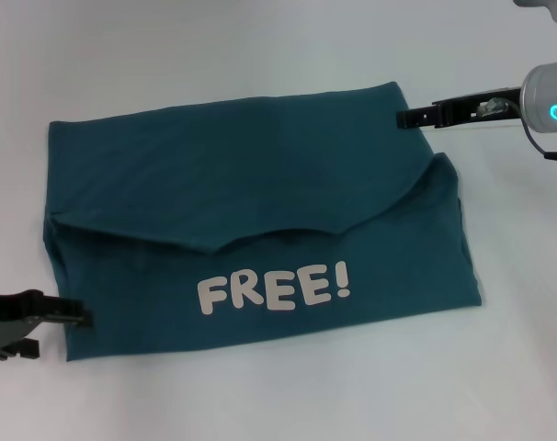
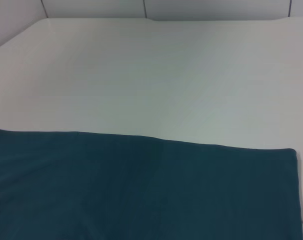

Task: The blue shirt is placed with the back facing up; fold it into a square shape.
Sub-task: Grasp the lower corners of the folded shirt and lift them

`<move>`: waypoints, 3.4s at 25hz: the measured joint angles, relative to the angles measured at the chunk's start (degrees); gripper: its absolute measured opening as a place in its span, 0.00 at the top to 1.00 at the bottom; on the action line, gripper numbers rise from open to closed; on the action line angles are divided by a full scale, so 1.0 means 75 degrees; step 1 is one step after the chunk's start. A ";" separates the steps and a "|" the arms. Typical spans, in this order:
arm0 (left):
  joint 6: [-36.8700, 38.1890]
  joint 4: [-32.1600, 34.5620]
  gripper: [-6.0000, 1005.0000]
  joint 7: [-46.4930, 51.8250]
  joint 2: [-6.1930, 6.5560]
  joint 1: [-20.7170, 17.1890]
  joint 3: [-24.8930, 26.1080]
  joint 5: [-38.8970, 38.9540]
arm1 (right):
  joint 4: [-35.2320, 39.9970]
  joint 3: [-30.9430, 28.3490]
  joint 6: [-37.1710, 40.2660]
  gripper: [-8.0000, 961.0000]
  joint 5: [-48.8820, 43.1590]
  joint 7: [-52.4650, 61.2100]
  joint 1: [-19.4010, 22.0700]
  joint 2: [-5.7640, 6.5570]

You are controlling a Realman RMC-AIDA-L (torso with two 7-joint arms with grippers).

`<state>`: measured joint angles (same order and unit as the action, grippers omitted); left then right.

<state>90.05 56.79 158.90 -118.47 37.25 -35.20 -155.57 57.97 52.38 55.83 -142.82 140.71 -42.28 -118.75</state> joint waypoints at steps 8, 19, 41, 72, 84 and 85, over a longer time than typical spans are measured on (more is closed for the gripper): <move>-0.0067 -0.0542 0.07 -0.0129 0.0015 0.0218 -0.0010 0.0007 | 0.0000 -0.0006 0.0020 0.04 -0.0001 0.0011 0.0054 0.0001; -0.0311 -0.0907 0.07 -0.0474 -0.0001 0.0250 0.0022 0.0101 | 0.0000 0.0000 0.0040 0.04 0.0000 0.0054 0.0105 0.0001; -0.0467 -0.0693 0.07 -0.0547 0.0034 0.0089 -0.0018 0.0031 | 0.0006 0.0012 0.0116 0.04 -0.0012 0.0060 0.0126 -0.0011; -0.0787 -0.1338 0.13 -0.1079 -0.0014 0.0461 -0.0061 0.0271 | 0.0241 -0.0069 0.0419 0.05 0.0001 0.0083 0.0197 -0.0022; -0.0874 -0.1371 0.67 -0.1465 -0.0024 0.0434 -0.0077 0.0291 | 0.1020 -0.0057 0.2065 0.05 -0.0755 0.0742 0.0390 0.0089; -0.0878 -0.1373 0.69 -0.1493 -0.0024 0.0431 -0.0076 0.0293 | 0.1133 -0.0063 0.2341 0.05 -0.0977 0.0875 0.0393 0.0076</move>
<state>83.46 46.49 147.69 -118.65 40.48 -35.77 -153.37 66.47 51.91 73.39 -150.15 147.27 -39.33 -118.18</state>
